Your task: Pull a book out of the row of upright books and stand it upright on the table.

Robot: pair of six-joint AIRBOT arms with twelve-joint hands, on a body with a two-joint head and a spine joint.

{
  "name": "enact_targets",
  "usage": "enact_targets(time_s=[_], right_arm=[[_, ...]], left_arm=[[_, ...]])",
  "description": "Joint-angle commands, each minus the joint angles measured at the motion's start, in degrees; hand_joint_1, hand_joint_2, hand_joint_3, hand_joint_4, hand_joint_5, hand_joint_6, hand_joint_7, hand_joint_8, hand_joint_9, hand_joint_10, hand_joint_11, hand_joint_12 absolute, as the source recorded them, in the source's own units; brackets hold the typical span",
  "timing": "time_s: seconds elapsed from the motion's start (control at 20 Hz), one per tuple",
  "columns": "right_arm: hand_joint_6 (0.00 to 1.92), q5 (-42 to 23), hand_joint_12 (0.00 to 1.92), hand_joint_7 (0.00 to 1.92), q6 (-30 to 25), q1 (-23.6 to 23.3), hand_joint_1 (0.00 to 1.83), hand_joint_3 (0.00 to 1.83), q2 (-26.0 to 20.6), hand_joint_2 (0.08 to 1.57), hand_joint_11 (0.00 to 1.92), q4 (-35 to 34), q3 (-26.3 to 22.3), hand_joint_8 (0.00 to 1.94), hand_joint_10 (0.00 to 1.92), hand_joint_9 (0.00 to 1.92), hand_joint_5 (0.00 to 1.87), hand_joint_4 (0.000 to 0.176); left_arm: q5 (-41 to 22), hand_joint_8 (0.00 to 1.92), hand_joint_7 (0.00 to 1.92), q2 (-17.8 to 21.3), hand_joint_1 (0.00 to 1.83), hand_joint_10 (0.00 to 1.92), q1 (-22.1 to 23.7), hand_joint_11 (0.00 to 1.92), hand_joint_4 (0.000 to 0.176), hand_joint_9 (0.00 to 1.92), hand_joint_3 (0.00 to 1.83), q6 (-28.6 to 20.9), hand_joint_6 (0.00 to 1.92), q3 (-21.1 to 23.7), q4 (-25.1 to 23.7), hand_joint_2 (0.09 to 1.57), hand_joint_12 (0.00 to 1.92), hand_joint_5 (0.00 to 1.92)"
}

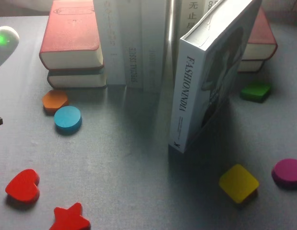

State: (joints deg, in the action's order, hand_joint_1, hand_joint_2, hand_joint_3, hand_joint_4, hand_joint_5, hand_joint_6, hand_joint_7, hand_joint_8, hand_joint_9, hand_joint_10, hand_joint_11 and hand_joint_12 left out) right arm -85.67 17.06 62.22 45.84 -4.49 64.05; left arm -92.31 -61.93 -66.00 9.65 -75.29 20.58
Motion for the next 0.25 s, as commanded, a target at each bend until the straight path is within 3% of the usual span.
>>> enact_targets(time_s=[0.0, 0.1, 0.15, 0.2], right_arm=[[0.00, -8.22, 0.00, 0.00, -0.16, -0.11, 0.26, 0.02, 0.09, 1.29, 0.00, -2.04, -0.41, 0.00, 0.00, 0.00, 0.00, 0.029], [0.00, -9.14, 0.00, 0.00, 0.03, -0.02, 0.29, 0.01, 0.83, 1.30, 0.00, -2.48, -0.47, 0.00, 0.00, 0.00, 0.00, 0.011], [0.00, -9.48, 0.00, 0.00, 0.34, 0.05, 0.31, 0.00, 1.11, 1.28, 0.00, -2.71, -0.50, 0.00, 0.00, 0.00, 0.00, 0.007], [0.00, -9.56, 0.00, 0.00, 0.48, 0.09, 0.32, 0.00, 1.28, 1.28, 0.00, -2.77, -0.56, 0.00, 0.00, 0.00, 0.00, 0.002]], left_arm=[[-6.96, 0.00, 0.00, -0.21, 0.17, 0.00, 0.36, 0.00, 0.109, 0.00, 0.01, -0.95, 0.00, -0.01, 0.17, 1.25, 0.00, 0.00], [-6.97, 0.00, 0.00, -0.31, 0.17, 0.00, 0.37, 0.00, 0.116, 0.00, 0.01, -1.97, 0.00, -0.10, 0.05, 1.25, 0.00, 0.00], [-6.97, 0.00, 0.00, -0.41, 0.16, 0.00, 0.36, 0.00, 0.104, 0.00, 0.01, -2.15, 0.00, -0.16, 0.05, 1.26, 0.00, 0.00], [-6.97, 0.00, 0.00, -0.43, 0.14, 0.00, 0.37, 0.01, 0.110, 0.00, 0.01, -2.16, 0.00, -0.14, 0.01, 1.27, 0.01, 0.00]])
